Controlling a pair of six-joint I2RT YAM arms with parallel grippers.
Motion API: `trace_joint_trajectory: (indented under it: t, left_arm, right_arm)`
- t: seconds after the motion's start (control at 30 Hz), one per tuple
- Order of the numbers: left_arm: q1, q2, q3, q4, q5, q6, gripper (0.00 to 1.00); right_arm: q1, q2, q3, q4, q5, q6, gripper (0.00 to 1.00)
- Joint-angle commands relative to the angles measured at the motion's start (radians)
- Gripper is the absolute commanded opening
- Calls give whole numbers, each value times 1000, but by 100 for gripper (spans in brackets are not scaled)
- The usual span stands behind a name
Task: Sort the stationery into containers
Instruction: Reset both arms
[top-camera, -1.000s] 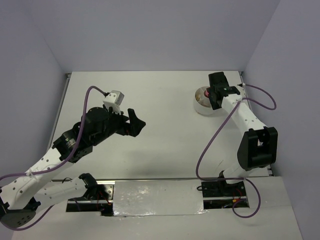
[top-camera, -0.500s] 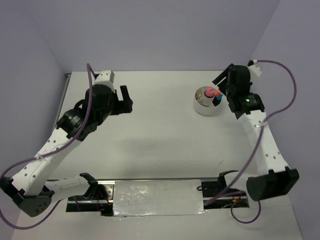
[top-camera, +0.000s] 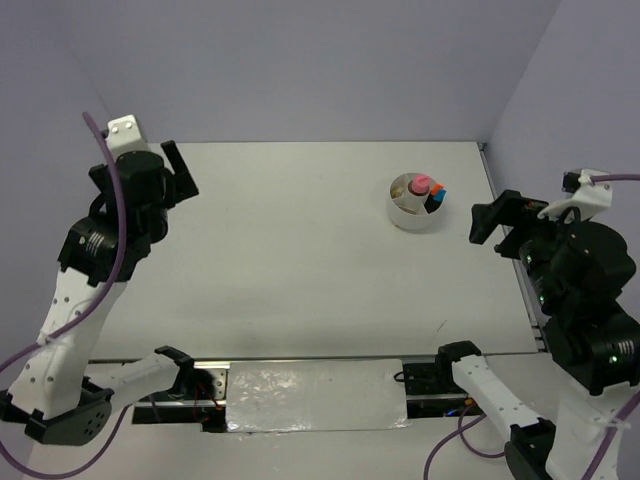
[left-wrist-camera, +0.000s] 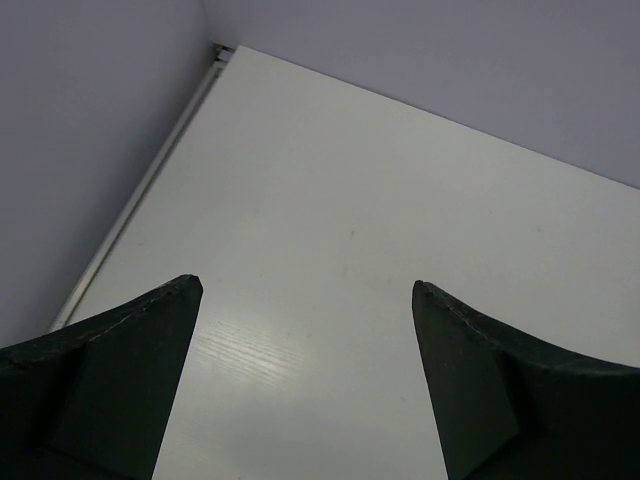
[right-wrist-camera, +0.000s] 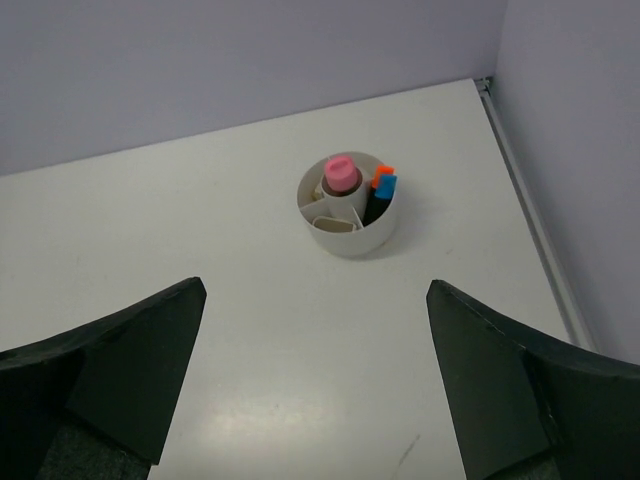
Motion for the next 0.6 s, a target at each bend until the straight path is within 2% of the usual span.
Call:
trace_joint_trajectory:
  t: [0.0, 0.13, 0.27, 0.37, 0.57]
  left_arm:
    - [2, -115, -81, -21, -135, -19, 99]
    - [2, -226, -204, -68, -181, -79, 100]
    - [2, -328, -279, -90, -186, -102, 99]
    - [2, -367, -298, -73, -166, -86, 99]
    - [2, -347, -282, -108, -170, -104, 99]
  right_arm:
    - [20, -40, 63, -146, 9, -42, 100]
    - [42, -70, 141, -192, 59, -49, 100]
    - [49, -98, 140, -203, 72, -44, 100]
    - [53, -110, 105, -188, 91, -39, 100]
    - [56, -106, 60, -168, 87, -27, 100]
